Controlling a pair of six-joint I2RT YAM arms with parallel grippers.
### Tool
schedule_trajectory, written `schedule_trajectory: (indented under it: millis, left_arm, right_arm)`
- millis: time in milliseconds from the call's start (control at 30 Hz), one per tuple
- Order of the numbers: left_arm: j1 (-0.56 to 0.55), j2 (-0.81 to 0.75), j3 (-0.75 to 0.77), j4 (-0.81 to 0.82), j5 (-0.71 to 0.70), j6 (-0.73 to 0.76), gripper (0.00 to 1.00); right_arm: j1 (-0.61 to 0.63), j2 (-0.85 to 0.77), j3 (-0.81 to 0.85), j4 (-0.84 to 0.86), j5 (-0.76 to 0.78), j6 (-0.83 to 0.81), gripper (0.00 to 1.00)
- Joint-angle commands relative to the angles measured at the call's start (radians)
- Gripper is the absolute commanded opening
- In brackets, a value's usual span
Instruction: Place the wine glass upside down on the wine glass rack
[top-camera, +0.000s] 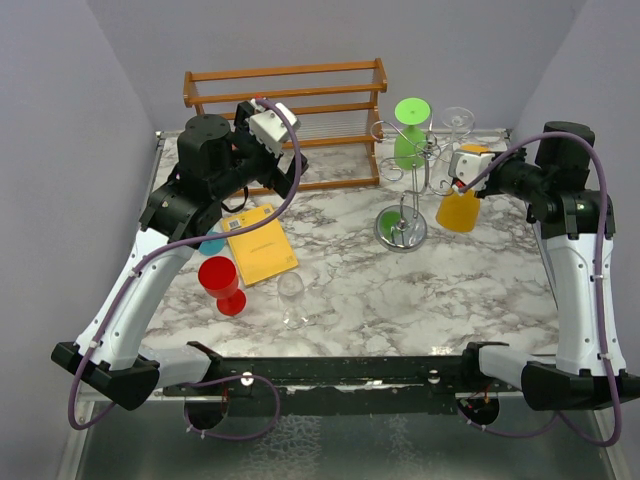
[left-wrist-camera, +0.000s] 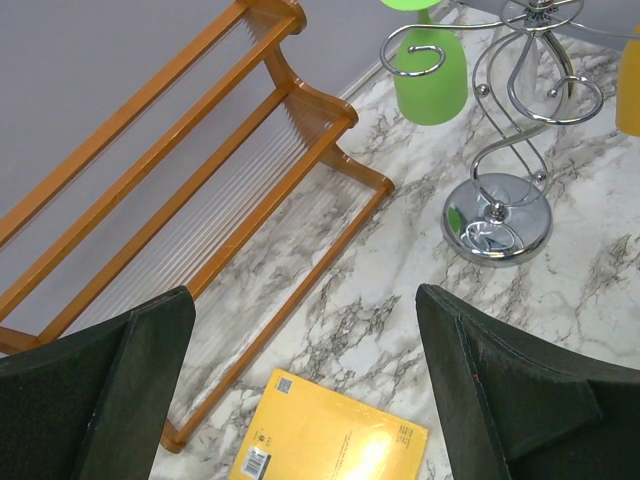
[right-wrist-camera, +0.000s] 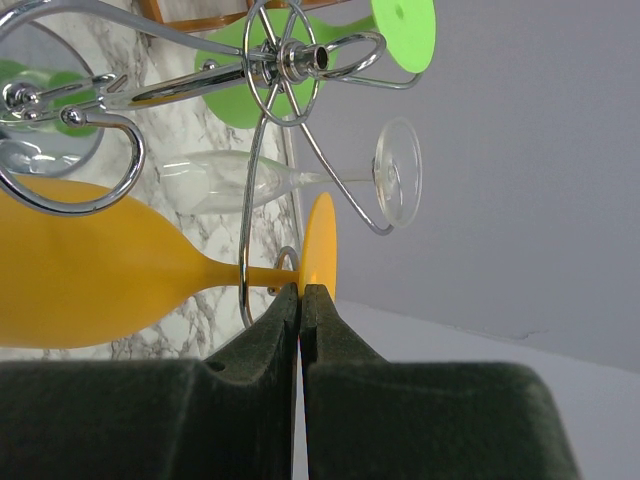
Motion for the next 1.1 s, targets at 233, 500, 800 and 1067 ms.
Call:
schedule_trajectory:
  millis: [233,500,800,1067]
  left_arm:
    - [0.005,-0.025,-0.009,0.004,0.03,0.014,0.96]
    - [0.005,-0.028,-0.012,0.005,0.033,0.014,0.96]
    - [0.005,-0.033,-0.013,0.002,0.04,0.014,0.96]
    - [0.005,-0.034,-0.018,0.003,0.045,0.017,0.96]
  right_arm:
    - [-0.006,-0.028,0.015,-0.014,0.026,0.022,0.01]
    - [-0.006,-0.04,0.005,-0.014,0.061,0.031,0.01]
    - [-0.006,-0.045,-0.022,0.018,0.114,0.035,0.01]
    - [-0.006,-0.044,-0.044,0.06,0.16,0.044,0.01]
